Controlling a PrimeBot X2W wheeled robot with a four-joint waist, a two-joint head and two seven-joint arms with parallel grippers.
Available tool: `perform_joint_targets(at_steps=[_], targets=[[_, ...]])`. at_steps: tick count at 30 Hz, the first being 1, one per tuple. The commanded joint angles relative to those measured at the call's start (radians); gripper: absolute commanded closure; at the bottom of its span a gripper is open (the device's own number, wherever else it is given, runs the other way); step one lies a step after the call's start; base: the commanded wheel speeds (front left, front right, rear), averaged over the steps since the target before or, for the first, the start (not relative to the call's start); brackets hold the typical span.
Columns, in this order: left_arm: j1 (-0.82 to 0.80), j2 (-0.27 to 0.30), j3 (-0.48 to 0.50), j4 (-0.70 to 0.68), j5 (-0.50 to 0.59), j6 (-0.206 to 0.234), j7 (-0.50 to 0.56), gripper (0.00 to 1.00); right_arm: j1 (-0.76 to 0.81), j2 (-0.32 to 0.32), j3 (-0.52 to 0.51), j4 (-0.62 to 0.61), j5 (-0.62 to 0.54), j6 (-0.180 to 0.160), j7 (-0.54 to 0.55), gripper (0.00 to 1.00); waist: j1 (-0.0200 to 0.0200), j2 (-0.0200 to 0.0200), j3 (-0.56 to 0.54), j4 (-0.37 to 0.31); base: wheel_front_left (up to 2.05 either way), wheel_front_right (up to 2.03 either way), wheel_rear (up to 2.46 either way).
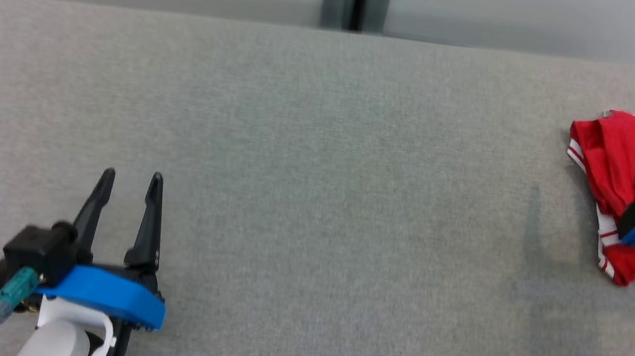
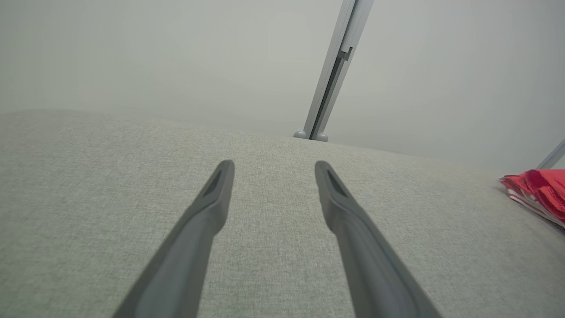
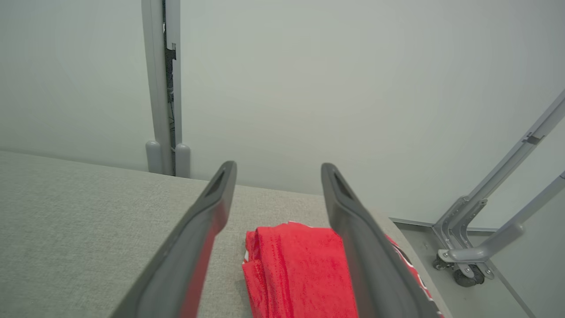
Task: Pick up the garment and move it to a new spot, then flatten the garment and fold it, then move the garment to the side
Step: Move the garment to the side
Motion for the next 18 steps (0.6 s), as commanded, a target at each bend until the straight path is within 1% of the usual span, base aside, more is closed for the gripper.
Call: perform_joint_targets(at_steps=[1, 7, 9, 15, 18], targets=[[0.010, -0.008, 0.007, 0.010, -0.008, -0.002, -0.005, 0.00, 0.037, 0.015, 0.001, -0.006, -0.001, 0.000, -0.015, 0.00, 0.0001, 0.0000, -0.026, -0.002, 0.00, 0.00, 0.00], [0.058, -0.027, 0.022, 0.067, -0.019, 0.001, -0.015, 0.00, 0.203, 0.120, 0.005, -0.053, -0.019, 0.000, -0.104, 0.00, 0.0001, 0.0000, -0.103, 0.042, 0.00, 0.00, 0.00], [0.079, -0.036, 0.035, 0.079, -0.023, 0.009, -0.018, 0.00, 0.263, 0.151, 0.008, -0.072, -0.027, 0.000, -0.127, 0.00, 0.0001, 0.0000, -0.120, 0.055, 0.00, 0.00, 0.00], [0.141, -0.058, 0.041, 0.098, -0.010, 0.023, -0.019, 0.00, 0.422, 0.202, 0.034, -0.127, -0.065, 0.000, -0.174, 0.00, 0.0001, 0.0000, -0.153, 0.079, 0.00, 0.00, 0.00], [0.160, -0.067, 0.041, 0.097, -0.004, 0.025, -0.019, 0.00, 0.487, 0.205, 0.077, -0.147, 0.002, 0.000, -0.188, 0.00, 0.0001, 0.0000, -0.163, 0.085, 0.00, 0.00, 0.00]])
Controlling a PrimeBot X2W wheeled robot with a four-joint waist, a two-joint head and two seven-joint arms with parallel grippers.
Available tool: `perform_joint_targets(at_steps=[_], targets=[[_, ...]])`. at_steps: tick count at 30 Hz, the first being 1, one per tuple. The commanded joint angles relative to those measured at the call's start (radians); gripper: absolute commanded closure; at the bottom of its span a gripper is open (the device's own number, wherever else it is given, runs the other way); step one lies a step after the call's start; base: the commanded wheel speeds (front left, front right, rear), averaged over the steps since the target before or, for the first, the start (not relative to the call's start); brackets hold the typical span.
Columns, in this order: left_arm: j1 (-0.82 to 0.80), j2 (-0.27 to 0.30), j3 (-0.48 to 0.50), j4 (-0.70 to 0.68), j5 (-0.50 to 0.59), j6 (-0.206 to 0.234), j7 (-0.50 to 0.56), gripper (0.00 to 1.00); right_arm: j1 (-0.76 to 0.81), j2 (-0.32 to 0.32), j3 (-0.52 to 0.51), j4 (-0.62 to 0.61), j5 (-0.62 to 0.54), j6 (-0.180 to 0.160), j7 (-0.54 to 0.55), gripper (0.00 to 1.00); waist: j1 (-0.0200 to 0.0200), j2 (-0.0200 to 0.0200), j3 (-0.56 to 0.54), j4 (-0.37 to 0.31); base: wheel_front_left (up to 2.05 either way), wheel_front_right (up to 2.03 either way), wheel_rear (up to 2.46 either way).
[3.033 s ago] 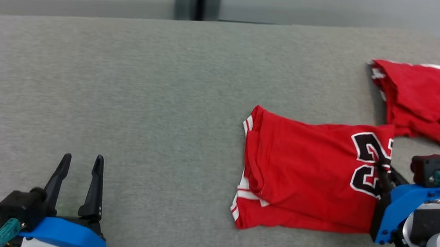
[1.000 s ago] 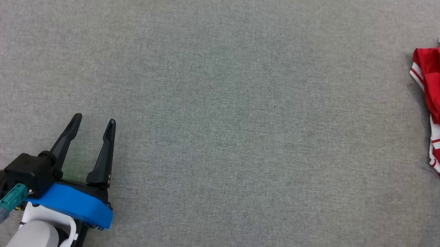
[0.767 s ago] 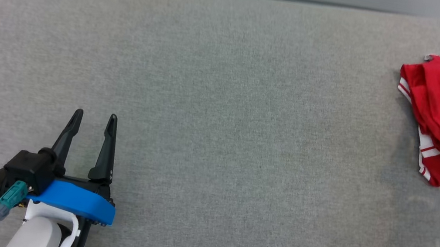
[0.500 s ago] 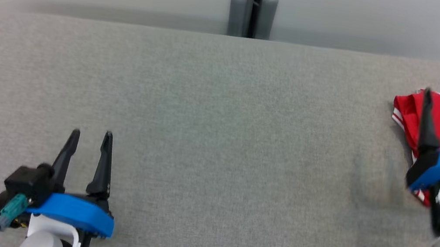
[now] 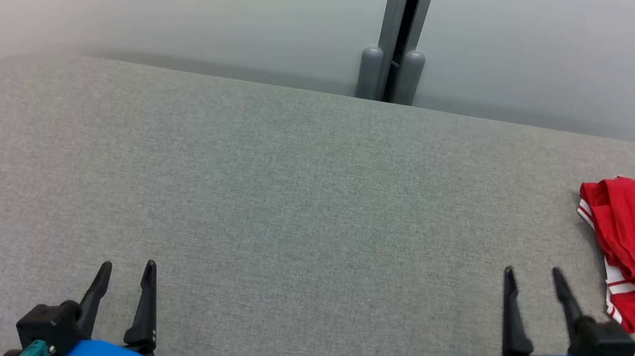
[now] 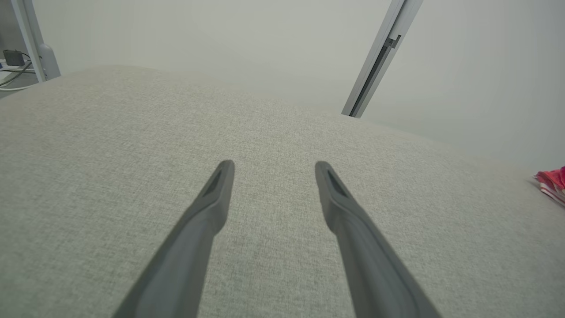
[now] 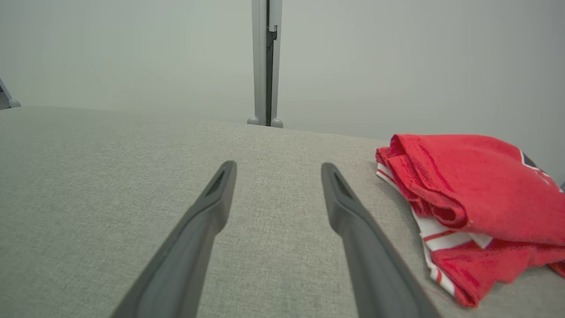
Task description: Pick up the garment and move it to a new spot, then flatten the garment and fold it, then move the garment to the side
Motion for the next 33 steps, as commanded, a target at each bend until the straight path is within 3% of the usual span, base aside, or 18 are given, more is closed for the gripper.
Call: perform_joint_targets(at_steps=[1, 8, 32, 33], targets=[[0.007, -0.001, 0.002, 0.000, 0.008, 0.003, -0.004, 0.00, 0.031, 0.001, 0.014, -0.012, 0.035, 0.000, -0.008, 0.00, 0.0002, 0.0000, -0.005, 0.002, 0.00, 0.00, 0.00], [0.025, -0.014, 0.006, 0.005, 0.015, 0.004, -0.004, 0.00, 0.117, 0.001, 0.056, -0.051, 0.153, 0.000, -0.022, 0.00, 0.0002, 0.0000, -0.032, -0.002, 0.00, 0.00, 0.00], [0.044, -0.017, -0.005, 0.015, 0.021, -0.001, -0.005, 0.00, 0.157, 0.001, 0.079, -0.075, 0.182, 0.000, -0.022, 0.00, 0.0002, 0.0000, -0.066, -0.008, 0.00, 0.00, 0.00], [0.044, -0.016, -0.005, 0.012, 0.019, -0.002, -0.005, 1.00, 0.157, 0.001, 0.078, -0.075, 0.182, 0.000, -0.022, 1.00, 0.0002, 0.0000, -0.065, -0.007, 0.00, 0.00, 0.00]])
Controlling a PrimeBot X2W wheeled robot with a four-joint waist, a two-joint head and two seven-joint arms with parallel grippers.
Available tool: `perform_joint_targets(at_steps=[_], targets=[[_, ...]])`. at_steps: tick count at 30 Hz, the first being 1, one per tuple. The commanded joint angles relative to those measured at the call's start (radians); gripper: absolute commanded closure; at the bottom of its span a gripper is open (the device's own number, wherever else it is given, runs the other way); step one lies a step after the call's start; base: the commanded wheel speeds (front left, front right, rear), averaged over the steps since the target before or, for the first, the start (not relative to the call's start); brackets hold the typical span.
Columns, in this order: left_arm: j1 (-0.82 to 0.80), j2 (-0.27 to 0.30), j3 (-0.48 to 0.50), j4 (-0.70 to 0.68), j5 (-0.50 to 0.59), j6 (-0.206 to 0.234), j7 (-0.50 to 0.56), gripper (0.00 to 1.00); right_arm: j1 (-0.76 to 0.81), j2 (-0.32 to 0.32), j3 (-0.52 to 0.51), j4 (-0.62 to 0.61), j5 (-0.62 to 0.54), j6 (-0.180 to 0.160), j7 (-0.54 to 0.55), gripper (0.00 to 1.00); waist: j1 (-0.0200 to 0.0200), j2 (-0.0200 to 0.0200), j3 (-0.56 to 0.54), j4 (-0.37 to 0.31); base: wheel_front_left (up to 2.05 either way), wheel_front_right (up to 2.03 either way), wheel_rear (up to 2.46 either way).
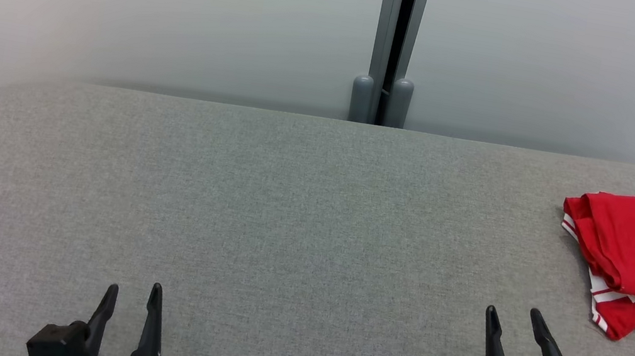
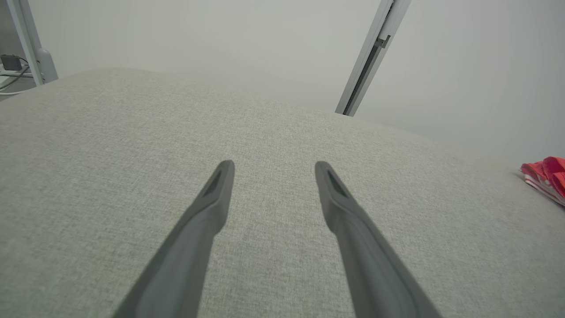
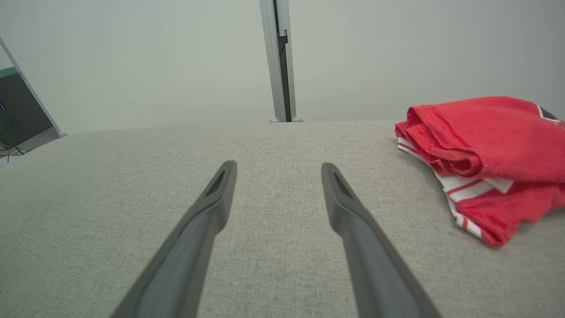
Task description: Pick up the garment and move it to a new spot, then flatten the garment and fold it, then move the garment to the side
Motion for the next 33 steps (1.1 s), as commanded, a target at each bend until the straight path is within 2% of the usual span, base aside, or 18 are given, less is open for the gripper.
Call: perform_joint_targets(at_steps=[1, 6, 8, 33], targets=[[0.000, 0.000, 0.001, 0.002, -0.001, 0.000, 0.001, 1.00, 0.000, 0.000, 0.000, 0.003, 0.001, 0.000, 0.000, 1.00, 0.0001, 0.0000, 0.000, 0.000, 0.00, 0.00, 0.00], [0.019, -0.002, -0.006, 0.036, -0.001, 0.002, 0.006, 1.00, 0.007, 0.001, 0.002, 0.041, 0.001, 0.000, 0.007, 1.00, 0.0002, 0.0000, 0.000, 0.000, 0.00, 0.00, 0.00], [0.011, -0.003, 0.008, 0.031, -0.052, -0.003, 0.023, 1.00, 0.000, 0.001, -0.007, 0.039, 0.062, 0.000, 0.025, 1.00, 0.0002, 0.0000, 0.000, 0.001, 0.00, 0.00, 0.00], [-0.033, -0.012, 0.090, -0.025, -0.409, -0.036, 0.130, 1.00, -0.017, 0.001, -0.044, -0.009, 0.490, 0.000, 0.130, 1.00, 0.0001, 0.0000, -0.001, 0.004, 0.00, 0.00, 0.00]])
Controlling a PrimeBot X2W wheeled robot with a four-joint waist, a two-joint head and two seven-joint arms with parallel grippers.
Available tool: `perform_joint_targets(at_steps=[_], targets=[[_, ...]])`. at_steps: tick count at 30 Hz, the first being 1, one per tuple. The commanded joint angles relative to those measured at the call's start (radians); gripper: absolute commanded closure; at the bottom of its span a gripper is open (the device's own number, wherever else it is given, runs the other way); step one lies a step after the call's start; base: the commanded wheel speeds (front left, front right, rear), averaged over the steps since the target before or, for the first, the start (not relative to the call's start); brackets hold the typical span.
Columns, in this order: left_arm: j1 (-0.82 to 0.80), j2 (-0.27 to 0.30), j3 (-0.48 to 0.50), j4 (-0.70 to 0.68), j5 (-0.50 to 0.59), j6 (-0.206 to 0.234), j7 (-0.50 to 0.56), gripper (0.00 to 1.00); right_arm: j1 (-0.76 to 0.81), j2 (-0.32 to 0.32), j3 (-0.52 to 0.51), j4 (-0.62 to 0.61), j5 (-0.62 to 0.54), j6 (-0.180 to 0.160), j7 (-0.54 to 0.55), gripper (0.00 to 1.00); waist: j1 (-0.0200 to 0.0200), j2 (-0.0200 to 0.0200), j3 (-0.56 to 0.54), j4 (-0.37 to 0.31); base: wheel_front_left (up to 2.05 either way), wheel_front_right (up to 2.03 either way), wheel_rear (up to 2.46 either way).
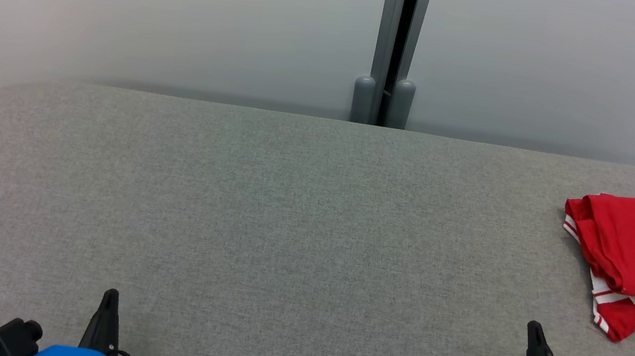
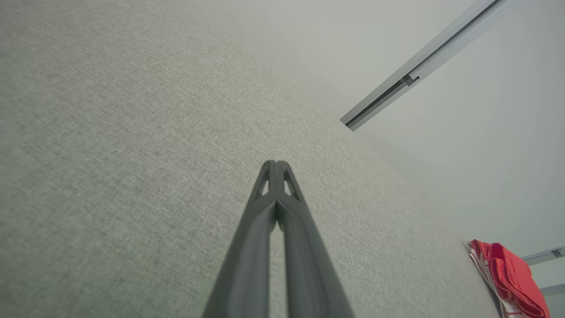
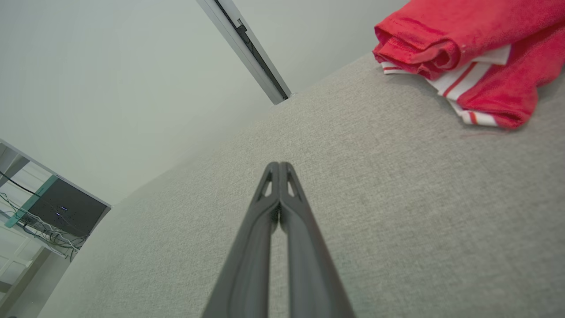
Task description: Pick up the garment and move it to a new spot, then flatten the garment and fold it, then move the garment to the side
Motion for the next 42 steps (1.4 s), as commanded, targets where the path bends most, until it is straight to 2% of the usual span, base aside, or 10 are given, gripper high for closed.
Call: perform_joint_targets(at_steps=[1, 19, 42], targets=[[-0.035, 0.002, 0.009, -0.020, -0.024, -0.005, 0.005, 1.00, -0.028, -0.002, -0.005, -0.020, 0.033, 0.000, 0.005, 1.00, -0.0001, 0.0000, 0.000, 0.000, 0.00, 0.00, 0.00], [-0.059, -0.003, 0.059, -0.051, -0.233, -0.025, 0.069, 1.00, -0.040, -0.002, -0.029, -0.045, 0.282, 0.000, 0.068, 1.00, -0.0001, 0.0000, -0.001, 0.003, 0.00, 0.00, 0.00], [-0.086, -0.009, 0.110, -0.084, -0.451, -0.046, 0.135, 1.00, -0.052, -0.003, -0.053, -0.070, 0.542, 0.000, 0.134, 1.00, -0.0001, 0.0000, -0.002, 0.006, 0.00, 0.00, 0.00]])
